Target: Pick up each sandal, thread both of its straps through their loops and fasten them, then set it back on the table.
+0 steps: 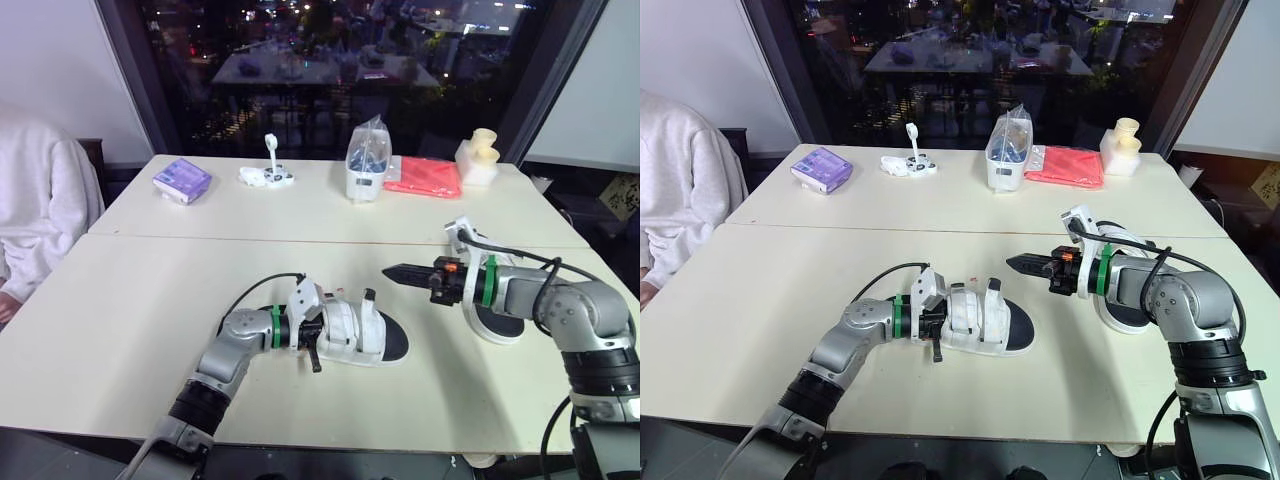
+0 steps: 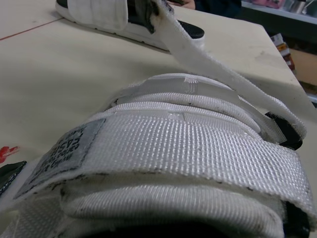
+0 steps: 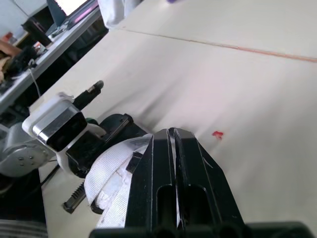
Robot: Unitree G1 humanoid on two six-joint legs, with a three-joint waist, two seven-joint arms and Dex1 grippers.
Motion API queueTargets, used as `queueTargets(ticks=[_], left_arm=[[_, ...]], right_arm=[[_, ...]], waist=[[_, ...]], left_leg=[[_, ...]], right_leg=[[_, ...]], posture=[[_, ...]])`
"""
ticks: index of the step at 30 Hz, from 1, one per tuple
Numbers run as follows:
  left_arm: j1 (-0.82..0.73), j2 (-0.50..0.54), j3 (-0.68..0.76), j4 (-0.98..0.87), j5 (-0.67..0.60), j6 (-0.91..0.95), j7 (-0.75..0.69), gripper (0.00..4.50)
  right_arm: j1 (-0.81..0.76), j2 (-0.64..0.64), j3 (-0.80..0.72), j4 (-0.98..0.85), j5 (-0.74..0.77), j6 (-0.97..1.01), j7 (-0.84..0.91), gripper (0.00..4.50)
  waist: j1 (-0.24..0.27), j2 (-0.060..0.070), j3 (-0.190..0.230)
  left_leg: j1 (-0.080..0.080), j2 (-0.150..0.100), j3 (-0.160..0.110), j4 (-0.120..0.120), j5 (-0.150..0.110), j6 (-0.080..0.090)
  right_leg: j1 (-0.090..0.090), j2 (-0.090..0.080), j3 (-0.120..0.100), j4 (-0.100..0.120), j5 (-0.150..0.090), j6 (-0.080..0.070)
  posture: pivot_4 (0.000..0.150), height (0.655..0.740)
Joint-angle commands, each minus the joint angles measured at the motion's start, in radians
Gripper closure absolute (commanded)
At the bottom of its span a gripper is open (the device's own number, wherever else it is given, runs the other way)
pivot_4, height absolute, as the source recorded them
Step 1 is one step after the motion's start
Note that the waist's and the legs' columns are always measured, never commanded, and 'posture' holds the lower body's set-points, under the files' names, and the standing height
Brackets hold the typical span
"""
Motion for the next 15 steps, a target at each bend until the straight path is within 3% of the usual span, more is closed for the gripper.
queueTargets(ticks=[1, 9, 12, 15], left_arm=[[0.026, 0.007, -0.021, 0.014, 0.015, 0.012, 0.004, 4.5], [0.023, 0.0, -0.027, 0.011, 0.015, 0.014, 0.005, 4.5], [0.024, 0.001, -0.029, 0.011, 0.014, 0.014, 0.001, 4.5], [0.022, 0.0, -0.03, 0.013, 0.014, 0.015, -0.001, 4.5]], right_arm=[[-0.02, 0.012, -0.019, -0.025, -0.011, 0.002, -0.011, 4.41], [-0.041, 0.057, -0.083, 0.01, -0.044, -0.007, -0.08, 4.41], [-0.012, 0.037, -0.1, -0.021, -0.003, 0.026, -0.018, 3.61], [-0.005, 0.048, -0.087, -0.008, -0.022, 0.034, -0.028, 2.1]], waist=[[0.0, 0.0, 0.0], [0.0, 0.001, 0.0], [0.001, 0.001, 0.0], [-0.001, 0.001, 0.0]], left_leg=[[0.0, 0.0, 0.0, 0.0, 0.0, 0.0], [0.0, 0.0, 0.0, -0.001, 0.0, 0.0], [0.0, 0.0, 0.0, -0.001, 0.0, 0.0], [0.0, 0.0, 0.0, -0.001, 0.0, 0.0]], right_leg=[[0.0, 0.0, 0.0, 0.0, 0.0, 0.0], [0.0, 0.001, -0.001, 0.0, 0.0, 0.0], [0.0, 0.003, -0.001, 0.0, 0.0, 0.0], [0.0, 0.003, -0.001, 0.0, 0.0, 0.0]], posture=[[0.15, 0.74], [0.15, 0.74], [0.15, 0.74], [0.15, 0.74]])
